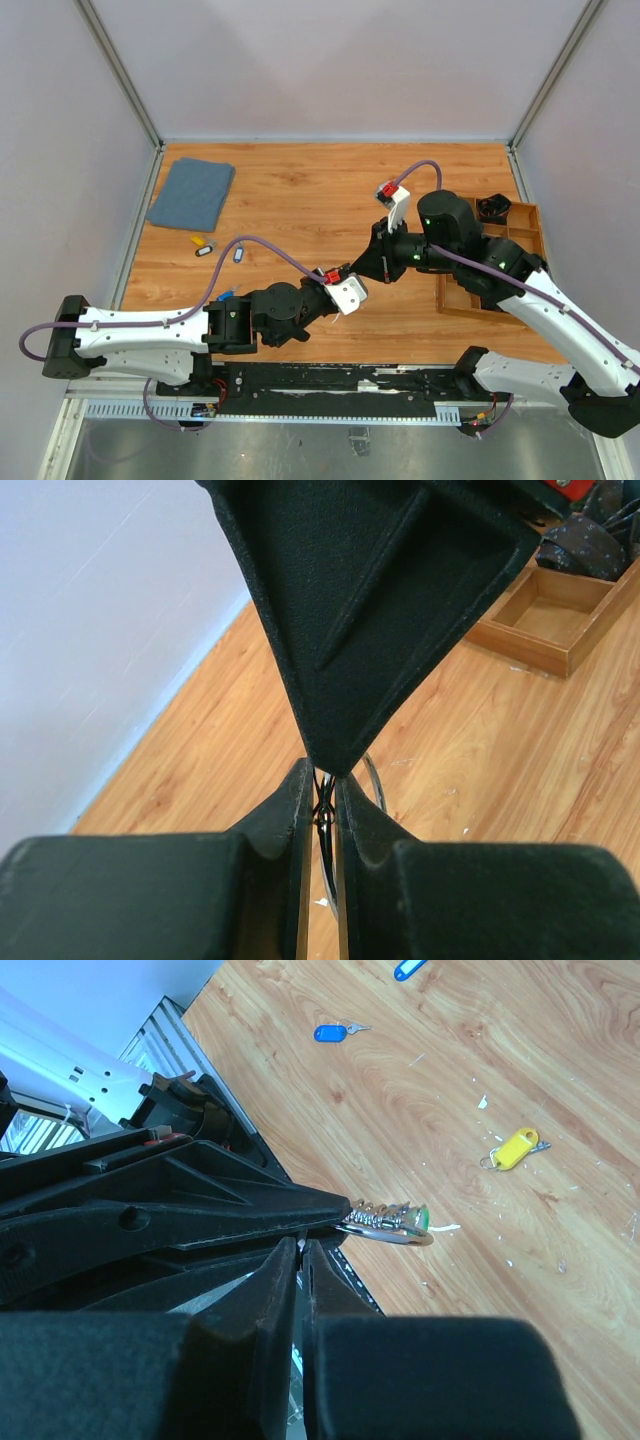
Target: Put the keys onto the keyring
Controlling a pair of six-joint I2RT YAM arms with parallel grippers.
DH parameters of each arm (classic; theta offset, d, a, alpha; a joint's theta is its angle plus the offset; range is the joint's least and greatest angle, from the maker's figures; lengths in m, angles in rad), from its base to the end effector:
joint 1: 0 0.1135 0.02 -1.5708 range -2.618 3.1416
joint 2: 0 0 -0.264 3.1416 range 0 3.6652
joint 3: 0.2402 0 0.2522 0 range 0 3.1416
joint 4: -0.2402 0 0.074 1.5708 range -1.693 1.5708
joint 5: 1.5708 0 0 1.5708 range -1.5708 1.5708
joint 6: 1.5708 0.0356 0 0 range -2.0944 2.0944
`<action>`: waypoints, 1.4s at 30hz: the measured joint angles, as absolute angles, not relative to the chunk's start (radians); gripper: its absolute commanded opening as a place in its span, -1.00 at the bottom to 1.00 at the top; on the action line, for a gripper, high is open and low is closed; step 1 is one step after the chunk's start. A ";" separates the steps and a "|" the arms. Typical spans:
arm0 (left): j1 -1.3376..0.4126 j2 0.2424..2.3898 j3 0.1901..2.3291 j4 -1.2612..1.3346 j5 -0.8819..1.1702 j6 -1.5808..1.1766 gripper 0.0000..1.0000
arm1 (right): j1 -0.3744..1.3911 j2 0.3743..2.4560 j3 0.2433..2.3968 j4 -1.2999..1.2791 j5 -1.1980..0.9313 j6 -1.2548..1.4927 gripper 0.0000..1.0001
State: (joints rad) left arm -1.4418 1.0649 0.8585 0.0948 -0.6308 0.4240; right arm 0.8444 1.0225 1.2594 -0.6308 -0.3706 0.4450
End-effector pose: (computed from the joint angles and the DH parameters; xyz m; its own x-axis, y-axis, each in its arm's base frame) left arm 0.0525 -0.2415 0.3415 0.2854 0.3825 -0.8788 0.6671 0.5790 0.4687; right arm 0.1268 0.1621 0.4135 -0.6257 -0.1001 -0.7737 -0.7197 0.4566 0.5230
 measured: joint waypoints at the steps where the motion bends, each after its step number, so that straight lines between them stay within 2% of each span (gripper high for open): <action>1: -1.442 1.065 0.859 0.095 -0.631 0.424 -0.94 | 0.844 1.023 1.259 -0.631 -0.369 0.445 -0.99; 7: -1.442 1.060 0.859 0.095 -0.627 0.422 -0.65 | 0.844 1.022 1.261 -0.630 -0.369 0.443 -0.99; 17: -1.442 1.024 0.856 0.128 -0.607 0.429 -0.39 | 0.845 1.019 1.281 -0.625 -0.371 0.444 -0.99; 25: -1.441 1.023 0.856 0.134 -0.603 0.436 -0.42 | 0.845 1.013 1.281 -0.626 -0.367 0.444 -0.99; 32: -1.441 1.023 0.856 0.140 -0.597 0.441 -0.32 | 0.845 0.994 1.281 -0.626 -0.354 0.445 -0.99; 38: -1.441 1.009 0.850 0.143 -0.586 0.442 -0.46 | 0.845 0.988 1.281 -0.626 -0.347 0.449 -0.99; 42: -1.441 0.991 0.843 0.156 -0.573 0.444 -0.48 | 0.845 0.988 1.281 -0.620 -0.347 0.452 -0.99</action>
